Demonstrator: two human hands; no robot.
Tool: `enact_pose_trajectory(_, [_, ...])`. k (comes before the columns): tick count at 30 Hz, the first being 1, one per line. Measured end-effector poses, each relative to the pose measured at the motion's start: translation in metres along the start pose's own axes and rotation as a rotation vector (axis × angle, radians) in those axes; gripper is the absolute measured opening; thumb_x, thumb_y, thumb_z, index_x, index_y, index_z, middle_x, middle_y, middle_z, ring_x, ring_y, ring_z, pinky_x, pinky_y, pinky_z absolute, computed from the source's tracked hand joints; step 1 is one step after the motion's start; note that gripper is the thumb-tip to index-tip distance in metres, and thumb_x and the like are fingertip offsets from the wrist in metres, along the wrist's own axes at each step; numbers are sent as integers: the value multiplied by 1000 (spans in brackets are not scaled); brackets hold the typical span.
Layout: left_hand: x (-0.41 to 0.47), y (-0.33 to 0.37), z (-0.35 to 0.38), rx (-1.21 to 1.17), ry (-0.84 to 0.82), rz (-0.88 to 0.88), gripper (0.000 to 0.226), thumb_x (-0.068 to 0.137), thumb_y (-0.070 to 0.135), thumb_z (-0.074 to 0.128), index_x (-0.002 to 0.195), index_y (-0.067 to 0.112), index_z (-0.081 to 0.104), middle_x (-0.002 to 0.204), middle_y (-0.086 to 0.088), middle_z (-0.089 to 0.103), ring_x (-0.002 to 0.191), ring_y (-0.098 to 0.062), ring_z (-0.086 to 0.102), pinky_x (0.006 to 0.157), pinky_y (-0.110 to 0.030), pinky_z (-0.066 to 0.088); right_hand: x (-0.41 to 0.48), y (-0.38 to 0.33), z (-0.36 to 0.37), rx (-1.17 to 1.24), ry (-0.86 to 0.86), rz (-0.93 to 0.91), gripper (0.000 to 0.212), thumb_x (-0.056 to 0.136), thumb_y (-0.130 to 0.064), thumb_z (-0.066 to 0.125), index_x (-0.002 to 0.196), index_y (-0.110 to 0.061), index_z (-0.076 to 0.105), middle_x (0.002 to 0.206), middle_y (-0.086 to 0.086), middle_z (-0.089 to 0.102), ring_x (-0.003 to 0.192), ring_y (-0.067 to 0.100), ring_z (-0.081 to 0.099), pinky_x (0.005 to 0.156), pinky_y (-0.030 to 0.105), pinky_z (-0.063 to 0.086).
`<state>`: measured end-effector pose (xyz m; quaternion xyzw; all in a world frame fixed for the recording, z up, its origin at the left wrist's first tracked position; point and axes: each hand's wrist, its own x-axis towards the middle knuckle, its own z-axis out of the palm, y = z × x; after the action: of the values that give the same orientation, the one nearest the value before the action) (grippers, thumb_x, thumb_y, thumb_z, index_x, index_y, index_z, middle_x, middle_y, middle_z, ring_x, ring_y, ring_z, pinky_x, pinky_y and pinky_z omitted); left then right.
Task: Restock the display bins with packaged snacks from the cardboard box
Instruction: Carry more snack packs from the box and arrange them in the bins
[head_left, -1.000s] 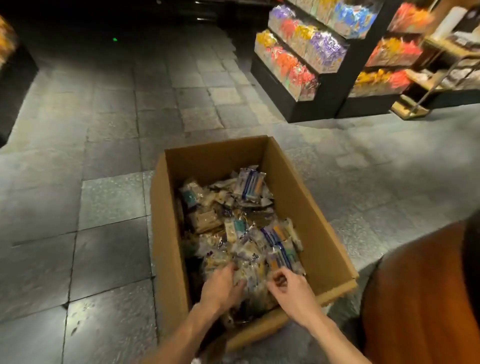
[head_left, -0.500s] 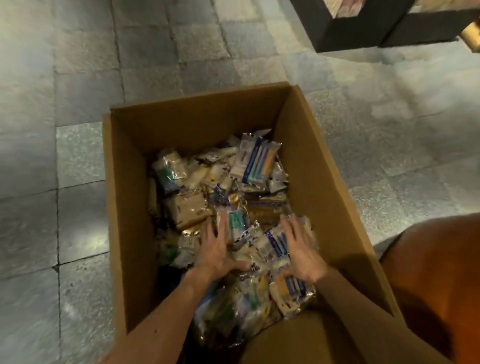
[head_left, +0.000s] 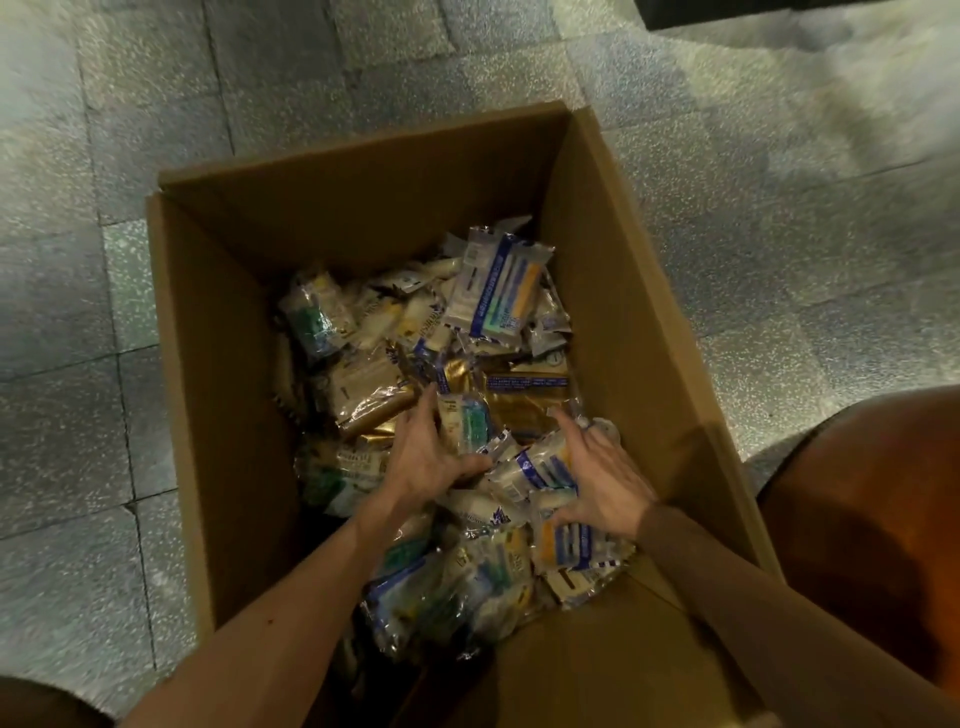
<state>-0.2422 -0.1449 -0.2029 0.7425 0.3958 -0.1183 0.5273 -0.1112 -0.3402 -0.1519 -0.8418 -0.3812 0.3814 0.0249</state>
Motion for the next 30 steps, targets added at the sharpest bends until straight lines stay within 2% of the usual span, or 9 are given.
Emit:
enact_pose_trajectory(2, [-3, 9, 0, 185, -33, 69, 119, 55, 47, 93, 151, 23, 26, 143, -3, 41, 133, -24, 33, 114, -46, 32, -2, 1, -1, 3, -4, -10, 120, 65, -44, 90, 155, -18, 16, 149, 7, 41, 136, 21, 36, 111, 31, 34])
enact_pose_trajectory(4, [-7, 21, 4, 356, -70, 176, 116, 59, 50, 91, 150, 21, 25, 148, -3, 35, 136, -23, 31, 114, -41, 28, -4, 3, -1, -45, 7, -50, 94, 68, -45, 88, 141, -20, 35, 142, 1, 44, 128, 17, 37, 104, 27, 34])
enact_pose_trajectory(8, [-11, 29, 19, 345, -258, 263, 109, 69, 37, 89, 151, 33, 17, 155, -6, 25, 137, -28, 37, 110, -47, 39, -11, 9, 4, -199, -29, -130, 67, 76, -49, 80, 125, -20, 45, 144, 0, 35, 132, 20, 32, 108, 32, 33])
enact_pose_trajectory(11, [-13, 25, 20, 411, -268, 293, 78, 84, 31, 78, 147, 37, 32, 151, -7, 28, 132, -28, 43, 107, -46, 43, -18, 7, 9, -350, -52, -169, 70, 84, -50, 72, 138, -17, 43, 151, 5, 28, 139, 23, 26, 115, 39, 29])
enact_pose_trajectory(13, [-13, 21, 14, 426, -257, 305, 47, 89, 28, 71, 131, 31, 49, 142, -4, 36, 124, -25, 48, 101, -42, 47, -21, 6, 13, -400, -57, -206, 67, 87, -47, 69, 139, -15, 42, 146, 5, 35, 134, 22, 32, 114, 38, 30])
enact_pose_trajectory(15, [-15, 19, 7, 386, -246, 299, 31, 90, 27, 71, 117, 26, 55, 131, -1, 43, 116, -20, 50, 94, -35, 47, -26, 5, 18, -326, -128, -159, 66, 88, -42, 70, 139, -14, 38, 139, 5, 45, 127, 21, 42, 111, 37, 36])
enact_pose_trajectory(19, [-21, 18, -8, 340, -239, 318, 29, 88, 30, 73, 109, 29, 53, 121, 1, 49, 111, -17, 49, 87, -31, 43, -38, 2, 24, -147, -259, 12, 87, 85, -33, 77, 153, -20, 24, 144, 6, 50, 125, 24, 54, 104, 37, 46])
enact_pose_trajectory(24, [-33, 22, -32, 294, -228, 286, 32, 86, 27, 74, 104, 34, 49, 121, 2, 52, 114, -19, 49, 93, -41, 50, -56, -8, 24, -108, -196, 124, 72, 89, -36, 73, 150, -20, 38, 120, 5, 66, 109, 19, 63, 100, 32, 48])
enact_pose_trajectory(30, [-60, 43, -72, 373, -232, 434, 33, 83, 31, 77, 98, 39, 48, 114, 7, 54, 109, -16, 51, 92, -42, 49, -102, -39, -4, 31, -22, 191, 66, 86, -40, 74, 143, -19, 48, 96, -1, 70, 82, 12, 67, 84, 31, 56])
